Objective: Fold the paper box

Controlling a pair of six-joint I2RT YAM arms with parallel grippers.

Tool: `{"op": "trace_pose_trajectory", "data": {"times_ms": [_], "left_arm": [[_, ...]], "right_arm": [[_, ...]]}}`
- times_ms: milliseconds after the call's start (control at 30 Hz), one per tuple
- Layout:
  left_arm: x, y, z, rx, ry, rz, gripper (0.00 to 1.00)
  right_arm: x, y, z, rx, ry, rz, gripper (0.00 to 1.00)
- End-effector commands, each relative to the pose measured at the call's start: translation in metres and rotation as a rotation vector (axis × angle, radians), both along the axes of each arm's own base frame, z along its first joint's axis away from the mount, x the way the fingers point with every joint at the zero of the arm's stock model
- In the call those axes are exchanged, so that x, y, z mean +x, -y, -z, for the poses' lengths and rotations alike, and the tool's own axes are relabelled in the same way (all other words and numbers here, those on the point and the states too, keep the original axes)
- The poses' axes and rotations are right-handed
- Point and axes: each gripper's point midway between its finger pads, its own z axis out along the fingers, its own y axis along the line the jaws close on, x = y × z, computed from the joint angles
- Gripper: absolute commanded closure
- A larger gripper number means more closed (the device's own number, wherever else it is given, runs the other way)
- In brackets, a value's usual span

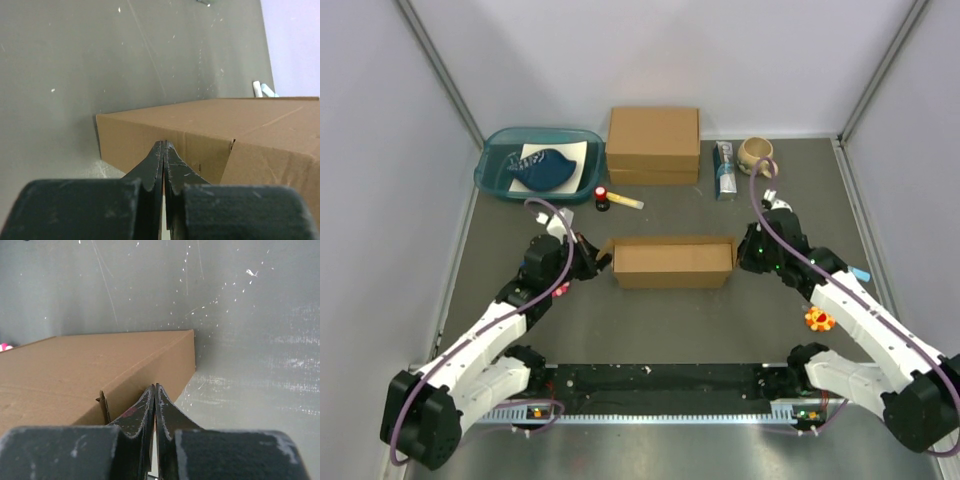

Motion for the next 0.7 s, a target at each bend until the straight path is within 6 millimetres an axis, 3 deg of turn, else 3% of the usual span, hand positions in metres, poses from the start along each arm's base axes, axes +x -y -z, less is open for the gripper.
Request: {"op": "trace_pose_trajectory", "data": {"times_ms": [0, 300, 433, 533, 667], "left_arm": [[-0.001, 0.009, -0.003, -0.006, 0.016, 0.036, 0.98], [0.012, -0.013, -0.008, 0.092, 0.026, -0.078, 0.89], [0.018, -0.035, -0.014, 0.158, 0.029, -0.188, 0.86], [0.022, -0.049, -0.025, 0.195, 0.065, -0.252, 0.82], [0.022, -0.061, -0.026, 0.230, 0.064, -0.296, 0.78]], "right_arm": [[0.019, -0.014, -0.026, 0.058, 0.064, -0.045, 0.97], [0.025, -0.003, -0.033, 0.007, 0.084, -0.037, 0.88], [0.026, 0.024, -0.038, -0.081, 0.106, 0.029, 0.84], [0.026, 0.043, -0.051, -0.141, 0.141, 0.064, 0.82], [0.021, 0.063, -0.072, -0.221, 0.190, 0.101, 0.80]]}}
